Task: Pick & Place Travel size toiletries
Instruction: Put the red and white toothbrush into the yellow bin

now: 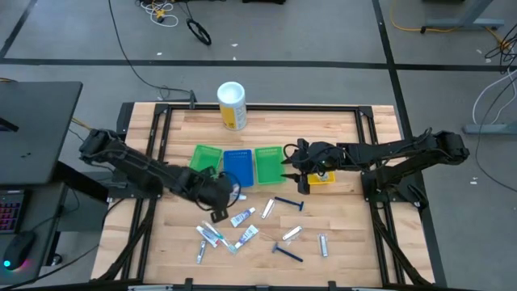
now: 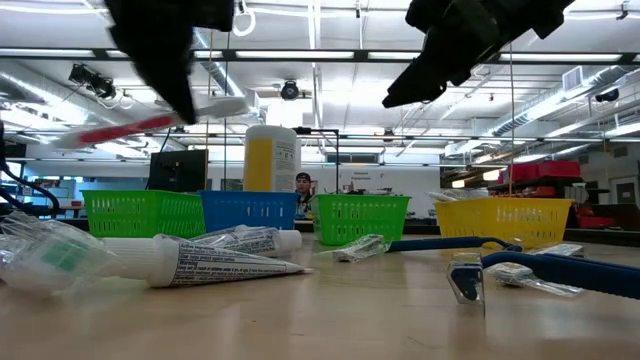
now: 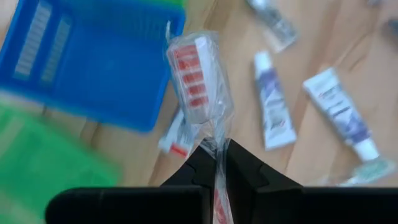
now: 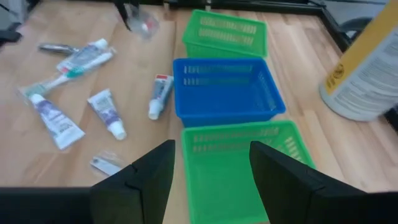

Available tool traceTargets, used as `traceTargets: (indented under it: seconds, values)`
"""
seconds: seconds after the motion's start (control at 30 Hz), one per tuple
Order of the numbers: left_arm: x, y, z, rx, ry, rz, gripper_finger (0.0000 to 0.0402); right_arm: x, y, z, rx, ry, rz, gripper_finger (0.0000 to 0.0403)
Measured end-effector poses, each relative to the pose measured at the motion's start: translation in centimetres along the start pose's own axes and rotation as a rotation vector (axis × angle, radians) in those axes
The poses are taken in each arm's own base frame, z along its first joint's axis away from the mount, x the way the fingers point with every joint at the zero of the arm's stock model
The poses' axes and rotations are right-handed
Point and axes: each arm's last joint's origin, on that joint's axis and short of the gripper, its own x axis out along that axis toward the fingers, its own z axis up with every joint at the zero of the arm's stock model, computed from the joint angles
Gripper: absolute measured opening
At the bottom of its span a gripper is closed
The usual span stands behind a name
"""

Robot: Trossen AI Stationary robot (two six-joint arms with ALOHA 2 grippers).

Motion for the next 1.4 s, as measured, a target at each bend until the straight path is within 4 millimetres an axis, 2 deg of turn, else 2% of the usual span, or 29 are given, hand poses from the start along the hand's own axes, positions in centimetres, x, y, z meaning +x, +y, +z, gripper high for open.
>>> traceTargets:
  seconds: [0.37,0.6,0.8,0.9,1.2,1.4]
  values:
    - [1.0,2.8,4.4,0.199,-0.189,-0.099,0.0020,-0.1,0.9,0.7,-0.070,-0.073,0.024,0.0218]
    - [0.7,3.8,7.3,0.258,-0.429,-0.097,0.0022,0.5,0.9,1.5,-0.067,-0.168,0.019,0.0218]
    - [-0.1,4.1,9.2,0.286,-0.625,-0.090,0.0020,1.7,1.0,1.2,-0.010,-0.154,0.024,0.0218]
    - [-0.5,4.2,9.8,0.294,-0.696,-0.084,0.0021,2.1,1.1,1.3,0.026,-0.168,0.027,0.0218]
    - [-1.4,4.1,10.7,0.309,-0.827,-0.082,0.0021,3.1,1.1,2.7,0.035,-0.363,0.022,0.0217]
    - [-1.4,4.1,10.8,0.307,-0.835,-0.055,0.0020,3.8,1.2,2.5,0.034,-0.360,0.022,0.0184]
